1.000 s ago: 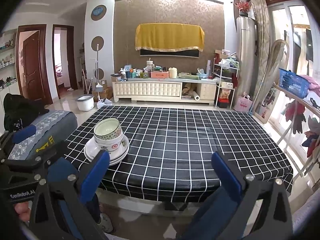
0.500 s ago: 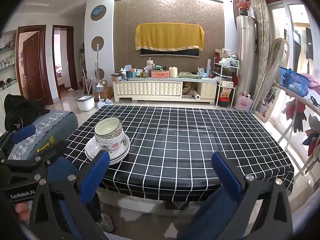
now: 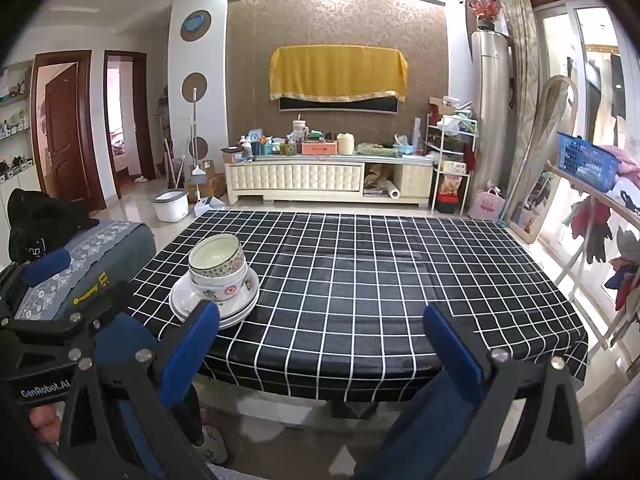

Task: Organize plates and bowls

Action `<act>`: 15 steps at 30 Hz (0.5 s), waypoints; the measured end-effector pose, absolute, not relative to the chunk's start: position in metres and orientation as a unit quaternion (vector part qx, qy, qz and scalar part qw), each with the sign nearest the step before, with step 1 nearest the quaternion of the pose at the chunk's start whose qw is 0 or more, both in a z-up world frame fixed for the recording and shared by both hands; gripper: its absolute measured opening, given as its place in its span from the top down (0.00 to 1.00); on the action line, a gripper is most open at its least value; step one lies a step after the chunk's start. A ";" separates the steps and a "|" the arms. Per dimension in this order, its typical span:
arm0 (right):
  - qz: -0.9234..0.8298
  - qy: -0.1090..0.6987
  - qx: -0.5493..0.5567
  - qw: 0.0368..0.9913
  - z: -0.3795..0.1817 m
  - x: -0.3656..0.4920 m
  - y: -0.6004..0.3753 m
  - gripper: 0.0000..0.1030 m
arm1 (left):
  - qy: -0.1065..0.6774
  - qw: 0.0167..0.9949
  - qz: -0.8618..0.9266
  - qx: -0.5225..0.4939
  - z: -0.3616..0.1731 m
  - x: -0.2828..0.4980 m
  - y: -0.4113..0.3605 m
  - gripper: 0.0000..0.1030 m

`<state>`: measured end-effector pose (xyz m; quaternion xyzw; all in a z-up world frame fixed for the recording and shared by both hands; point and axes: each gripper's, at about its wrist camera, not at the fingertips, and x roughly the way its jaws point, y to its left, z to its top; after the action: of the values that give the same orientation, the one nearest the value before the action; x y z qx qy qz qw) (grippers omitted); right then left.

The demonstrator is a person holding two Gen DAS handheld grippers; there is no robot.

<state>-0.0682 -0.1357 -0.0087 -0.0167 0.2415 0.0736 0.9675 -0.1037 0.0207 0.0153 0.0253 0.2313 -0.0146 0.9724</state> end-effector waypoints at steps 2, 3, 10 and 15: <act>0.074 0.241 -0.017 0.967 -0.009 -0.069 -0.136 0.00 | 0.232 0.972 -0.015 0.025 0.015 -0.104 0.020 0.00; 0.073 0.242 -0.017 0.967 -0.009 -0.068 -0.136 0.00 | 0.232 0.972 -0.015 0.026 0.015 -0.104 0.020 0.00; 0.073 0.244 -0.014 0.967 -0.010 -0.069 -0.136 0.00 | 0.233 0.972 -0.014 0.029 0.015 -0.105 0.018 0.00; 0.074 0.246 -0.012 0.966 -0.010 -0.068 -0.137 0.00 | 0.232 0.972 -0.014 0.028 0.015 -0.105 0.018 0.00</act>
<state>-0.0677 -0.1366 -0.0102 -0.0119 0.2456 0.0740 0.9665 -0.1050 0.0181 0.0149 0.0283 0.2320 -0.0138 0.9722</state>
